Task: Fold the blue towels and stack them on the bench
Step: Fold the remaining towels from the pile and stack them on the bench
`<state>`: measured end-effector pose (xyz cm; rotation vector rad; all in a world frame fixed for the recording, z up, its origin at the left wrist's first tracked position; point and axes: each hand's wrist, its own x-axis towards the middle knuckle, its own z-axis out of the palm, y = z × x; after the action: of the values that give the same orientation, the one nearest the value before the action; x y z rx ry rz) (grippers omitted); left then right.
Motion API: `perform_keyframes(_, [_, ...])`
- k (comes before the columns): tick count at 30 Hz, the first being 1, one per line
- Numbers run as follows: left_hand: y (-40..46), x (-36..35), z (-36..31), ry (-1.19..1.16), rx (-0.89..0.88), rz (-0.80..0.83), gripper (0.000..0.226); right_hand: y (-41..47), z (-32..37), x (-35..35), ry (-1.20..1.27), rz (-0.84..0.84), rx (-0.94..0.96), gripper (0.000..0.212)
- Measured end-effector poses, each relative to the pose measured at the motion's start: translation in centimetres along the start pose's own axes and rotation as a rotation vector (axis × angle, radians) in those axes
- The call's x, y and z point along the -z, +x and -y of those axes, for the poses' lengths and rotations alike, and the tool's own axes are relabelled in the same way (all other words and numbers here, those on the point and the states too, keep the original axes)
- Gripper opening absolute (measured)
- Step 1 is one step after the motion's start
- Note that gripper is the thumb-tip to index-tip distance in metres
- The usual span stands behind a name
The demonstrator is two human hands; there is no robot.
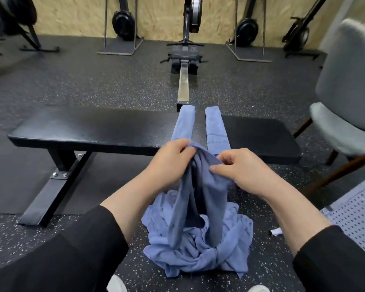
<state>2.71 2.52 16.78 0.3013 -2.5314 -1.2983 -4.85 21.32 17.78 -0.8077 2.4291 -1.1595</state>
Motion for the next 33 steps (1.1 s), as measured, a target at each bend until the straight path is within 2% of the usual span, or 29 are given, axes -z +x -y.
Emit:
perform_keyframes(2, [0.1, 1.2, -0.1, -0.199, 0.058, -0.099, 0.031, -0.6, -0.4, 0.2, -0.035, 0.021, -0.037, 0.038])
perform_keyframes(5, [0.4, 2.8, 0.6, -0.407, 0.155, -0.230, 0.027, -0.5, -1.3, 0.3, -0.019, -0.038, -0.051, 0.033])
perform_keyframes(8, [1.0, 3.8, 1.6, -0.450, 0.257, -0.340, 0.024, 0.2, -2.1, 0.4, 0.153, -0.122, -0.040, 0.031])
perform_keyframes(10, [1.3, 3.8, 2.2, -0.385, 0.295, -0.348, 0.023, 0.8, -2.3, 0.4, 0.201, -0.219, 0.007, 0.031])
perform_keyframes(12, [1.5, 3.5, 2.0, -0.307, 0.291, -0.256, 0.019, 1.4, -2.3, 0.5, 0.253, -0.278, 0.034, 0.025])
perform_keyframes(18, [0.8, 0.1, 0.7, -0.143, 0.146, 0.202, 0.008, 2.7, -1.0, -0.3, 0.310, -0.195, 0.087, 0.016])
perform_keyframes(22, [0.9, -1.0, 0.3, -0.267, 0.171, 0.251, 0.036, 3.3, -0.7, -0.7, 0.296, -0.154, 0.075, 0.018])
perform_keyframes(24, [1.2, -1.3, 0.5, -0.193, 0.174, 0.273, 0.033, 3.4, -0.6, -0.6, 0.312, -0.138, 0.051, 0.018])
perform_keyframes(26, [1.5, -1.6, 1.0, -0.159, 0.171, 0.227, 0.029, 3.5, -0.7, -0.7, 0.338, -0.114, 0.040, 0.014])
perform_keyframes(28, [1.9, -1.4, 1.3, -0.207, 0.199, 0.097, 0.032, 3.8, -1.1, -0.3, 0.342, -0.105, 0.039, 0.015])
perform_keyframes(30, [2.4, -0.8, 1.3, -0.238, 0.202, -0.038, 0.033, 3.8, -1.3, 0.1, 0.327, -0.094, 0.003, 0.034])
perform_keyframes(33, [2.9, 0.2, 1.7, -0.290, 0.210, -0.169, 0.031, 3.8, -2.0, 0.8, 0.297, -0.100, -0.048, 0.047])
